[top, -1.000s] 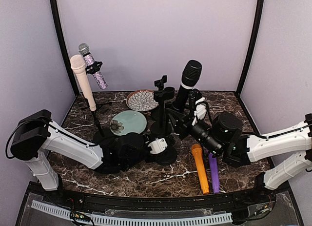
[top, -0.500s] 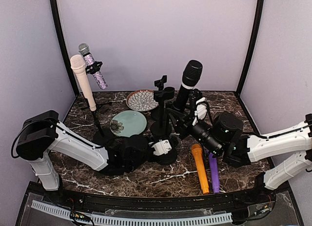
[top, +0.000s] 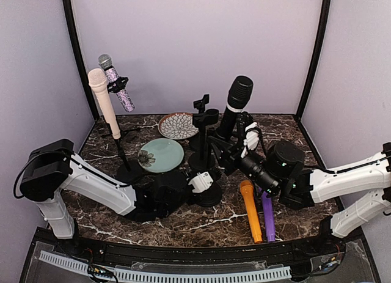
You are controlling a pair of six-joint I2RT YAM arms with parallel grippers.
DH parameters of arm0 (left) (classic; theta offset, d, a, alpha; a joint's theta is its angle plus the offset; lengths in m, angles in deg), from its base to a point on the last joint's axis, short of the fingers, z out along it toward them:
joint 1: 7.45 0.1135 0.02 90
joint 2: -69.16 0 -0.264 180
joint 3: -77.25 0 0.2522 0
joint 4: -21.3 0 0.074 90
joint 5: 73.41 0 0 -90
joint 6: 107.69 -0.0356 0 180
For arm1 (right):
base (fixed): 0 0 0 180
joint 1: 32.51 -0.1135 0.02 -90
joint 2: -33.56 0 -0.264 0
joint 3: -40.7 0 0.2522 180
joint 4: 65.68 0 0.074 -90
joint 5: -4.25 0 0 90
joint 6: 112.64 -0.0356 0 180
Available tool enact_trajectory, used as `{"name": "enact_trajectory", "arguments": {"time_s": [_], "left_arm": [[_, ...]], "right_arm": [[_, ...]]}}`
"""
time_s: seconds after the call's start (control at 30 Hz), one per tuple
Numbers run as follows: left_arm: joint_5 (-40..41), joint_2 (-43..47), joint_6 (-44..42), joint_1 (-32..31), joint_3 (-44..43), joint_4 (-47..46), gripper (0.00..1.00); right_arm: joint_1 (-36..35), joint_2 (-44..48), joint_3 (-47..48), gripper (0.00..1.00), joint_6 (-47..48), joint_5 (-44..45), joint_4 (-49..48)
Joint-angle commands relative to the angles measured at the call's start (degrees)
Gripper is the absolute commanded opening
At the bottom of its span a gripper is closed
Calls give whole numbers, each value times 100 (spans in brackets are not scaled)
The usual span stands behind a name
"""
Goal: Remove the microphone from the stand
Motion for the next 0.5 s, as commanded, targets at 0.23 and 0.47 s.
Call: {"name": "enact_trajectory", "arguments": {"time_s": [0.23, 0.47], "left_arm": [[208, 465, 2729, -8, -93, 966, 9], [329, 466, 3220, -8, -55, 1115, 6]], "right_arm": [[-19, 42, -36, 17, -46, -18, -224], [-19, 13, -16, 17, -50, -26, -206]]}}
